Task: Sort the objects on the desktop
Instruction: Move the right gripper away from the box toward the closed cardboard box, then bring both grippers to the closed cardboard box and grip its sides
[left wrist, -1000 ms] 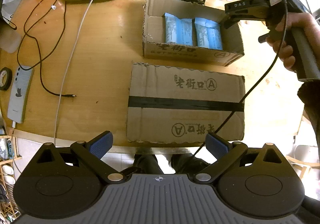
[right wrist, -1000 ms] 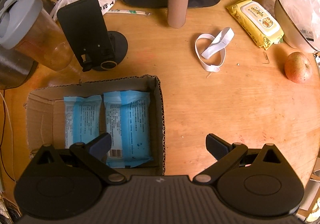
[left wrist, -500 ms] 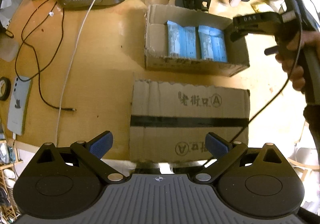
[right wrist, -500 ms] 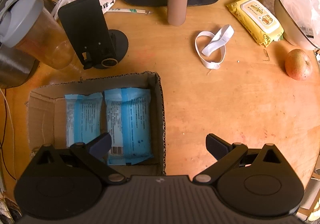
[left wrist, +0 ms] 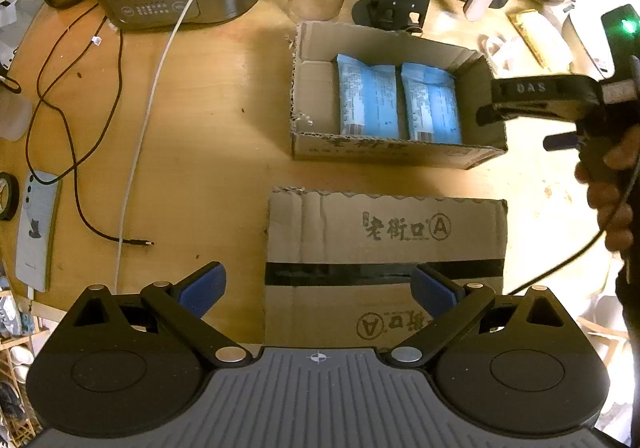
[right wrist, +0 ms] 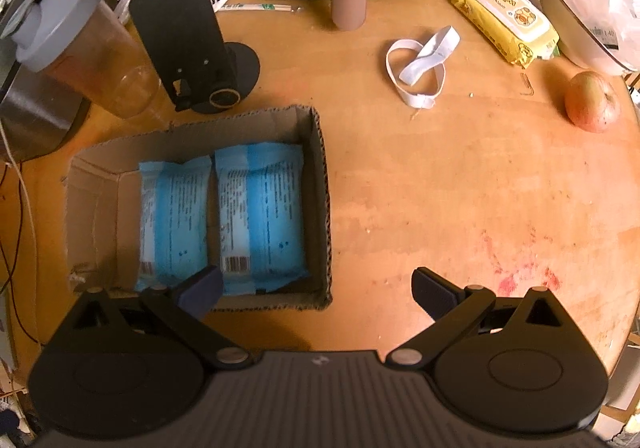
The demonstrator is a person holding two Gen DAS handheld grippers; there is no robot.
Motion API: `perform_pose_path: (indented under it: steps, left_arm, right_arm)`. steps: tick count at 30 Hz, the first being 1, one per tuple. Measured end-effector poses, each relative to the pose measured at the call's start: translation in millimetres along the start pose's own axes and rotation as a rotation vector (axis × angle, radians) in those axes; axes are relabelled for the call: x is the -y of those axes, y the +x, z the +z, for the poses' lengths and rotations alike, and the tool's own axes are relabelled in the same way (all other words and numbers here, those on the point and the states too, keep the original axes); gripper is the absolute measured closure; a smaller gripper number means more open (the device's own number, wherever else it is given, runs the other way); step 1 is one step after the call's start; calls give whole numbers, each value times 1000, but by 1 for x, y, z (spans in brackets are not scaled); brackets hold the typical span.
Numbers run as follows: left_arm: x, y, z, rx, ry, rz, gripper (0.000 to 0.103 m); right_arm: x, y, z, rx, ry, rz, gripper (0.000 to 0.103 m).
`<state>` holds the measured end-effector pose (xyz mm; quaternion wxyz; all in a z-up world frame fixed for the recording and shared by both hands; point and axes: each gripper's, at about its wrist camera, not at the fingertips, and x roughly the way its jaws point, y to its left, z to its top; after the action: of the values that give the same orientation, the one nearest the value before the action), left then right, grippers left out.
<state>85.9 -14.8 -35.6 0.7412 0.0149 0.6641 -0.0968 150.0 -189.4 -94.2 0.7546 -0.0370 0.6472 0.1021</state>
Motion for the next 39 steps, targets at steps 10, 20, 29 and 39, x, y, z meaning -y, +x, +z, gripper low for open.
perform_pose_path:
  steps: [10,20,29,39]
  left_arm:
    - [-6,3,4,-2,-4,11,2]
    - [-8,7,7,-8,-2,17,2]
    - [-8,9,8,-13,-2,16,2]
    - [-9,10,8,-16,-4,12,2]
  right_arm:
    - [1,-8,-21,2,53,13,0]
    - [0,-16,-44,-8,38,20,0]
    - [-4,-23,-75,-28,12,25,0]
    - [-6,-22,-106,-70,7,33,0]
